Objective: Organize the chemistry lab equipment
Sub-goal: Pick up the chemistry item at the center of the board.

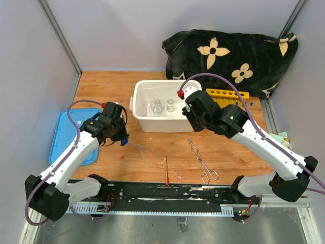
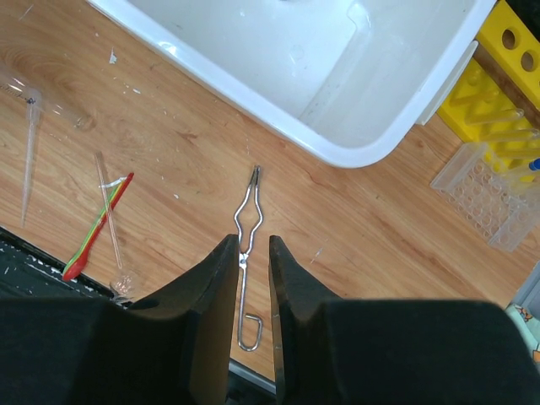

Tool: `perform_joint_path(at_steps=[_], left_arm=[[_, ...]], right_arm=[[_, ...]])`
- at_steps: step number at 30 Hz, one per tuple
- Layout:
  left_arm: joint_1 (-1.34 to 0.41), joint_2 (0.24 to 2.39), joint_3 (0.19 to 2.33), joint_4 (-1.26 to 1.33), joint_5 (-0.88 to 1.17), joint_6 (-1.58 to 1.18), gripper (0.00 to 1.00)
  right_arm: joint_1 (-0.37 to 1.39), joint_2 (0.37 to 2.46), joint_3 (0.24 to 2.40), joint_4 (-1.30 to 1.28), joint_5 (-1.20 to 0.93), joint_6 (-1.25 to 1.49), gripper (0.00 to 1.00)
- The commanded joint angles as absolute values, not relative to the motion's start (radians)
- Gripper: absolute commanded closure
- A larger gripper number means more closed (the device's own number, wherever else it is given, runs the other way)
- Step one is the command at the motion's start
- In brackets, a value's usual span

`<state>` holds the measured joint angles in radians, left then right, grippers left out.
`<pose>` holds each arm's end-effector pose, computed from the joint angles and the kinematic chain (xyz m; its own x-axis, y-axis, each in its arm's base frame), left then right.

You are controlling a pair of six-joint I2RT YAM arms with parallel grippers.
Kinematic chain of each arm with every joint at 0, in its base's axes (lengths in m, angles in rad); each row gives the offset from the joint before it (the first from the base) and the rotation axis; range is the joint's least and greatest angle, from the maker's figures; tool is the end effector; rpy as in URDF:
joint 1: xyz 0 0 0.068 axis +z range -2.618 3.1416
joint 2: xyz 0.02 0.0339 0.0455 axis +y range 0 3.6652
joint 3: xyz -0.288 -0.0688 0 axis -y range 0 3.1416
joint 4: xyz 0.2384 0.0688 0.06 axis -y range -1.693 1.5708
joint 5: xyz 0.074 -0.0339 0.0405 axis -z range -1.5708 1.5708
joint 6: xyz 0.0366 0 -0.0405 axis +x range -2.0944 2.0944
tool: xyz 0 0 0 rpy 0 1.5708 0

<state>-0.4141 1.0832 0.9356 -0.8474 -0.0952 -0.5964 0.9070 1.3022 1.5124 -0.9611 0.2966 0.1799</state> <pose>0.1752 -0.0732 0.2996 -0.8337 -0.2443 -0.4953 -0.1391 0.9608 -0.2399 0.1587 0.1855 0.4252 -0.5248 -0.3932 -0.7550 -0.5364 0.8414 -0.0654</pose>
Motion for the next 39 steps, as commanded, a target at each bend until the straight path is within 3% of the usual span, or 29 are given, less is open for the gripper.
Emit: perform_joint_path(at_steps=[1,18,23,28,39], left_arm=[[-0.418,1.074,0.965,-0.841,-0.087,-0.603,1.00],[-0.416,1.284,0.841,-0.704,-0.167,-0.602,1.00],[-0.417,1.332,0.836,-0.691,-0.180,-0.589,0.90],[-0.417,1.341,0.833,-0.685,-0.171,-0.589,0.69],[-0.417,1.356,0.801,-0.652,-0.146,-0.595,0.67]], right_arm=[[0.894,1.314,1.530,-0.936,0.300,0.164,0.78],[0.877,1.305,1.497,-0.923,0.298,0.158,0.79],[0.869,1.305,1.489,-0.920,0.299,0.152,0.79],[0.863,1.311,1.486,-0.919,0.296,0.143,0.79],[0.853,1.315,1.471,-0.910,0.285,0.144,0.79]])
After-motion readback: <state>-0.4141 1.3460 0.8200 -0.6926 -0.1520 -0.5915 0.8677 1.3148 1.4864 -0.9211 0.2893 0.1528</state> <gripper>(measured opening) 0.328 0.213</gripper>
